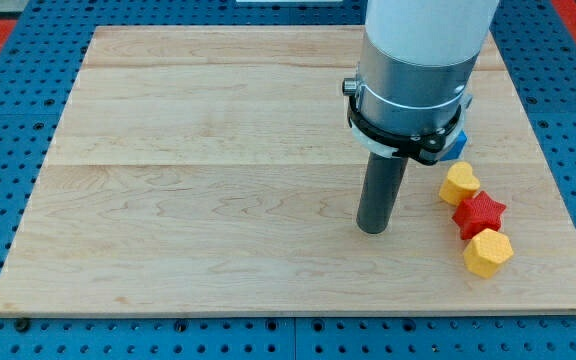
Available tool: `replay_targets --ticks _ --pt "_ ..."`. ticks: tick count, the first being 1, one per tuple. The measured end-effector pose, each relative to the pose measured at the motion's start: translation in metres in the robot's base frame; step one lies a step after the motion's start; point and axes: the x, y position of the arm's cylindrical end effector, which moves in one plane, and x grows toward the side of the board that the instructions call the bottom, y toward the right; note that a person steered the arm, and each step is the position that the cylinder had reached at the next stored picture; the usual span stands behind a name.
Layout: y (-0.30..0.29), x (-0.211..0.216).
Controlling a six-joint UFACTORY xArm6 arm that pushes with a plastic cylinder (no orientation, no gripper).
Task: Move your arm towards top right
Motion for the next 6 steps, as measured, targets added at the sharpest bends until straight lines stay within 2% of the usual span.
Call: replay_targets --ticks 1,2,3,4,5,6 --pt "-0.005 0.005" --pt "0.02 0.087" --pt "0.043 0.091" --pt "0.143 0.091" --pt "0.259 0.077" --pt "0.26 -0.02"
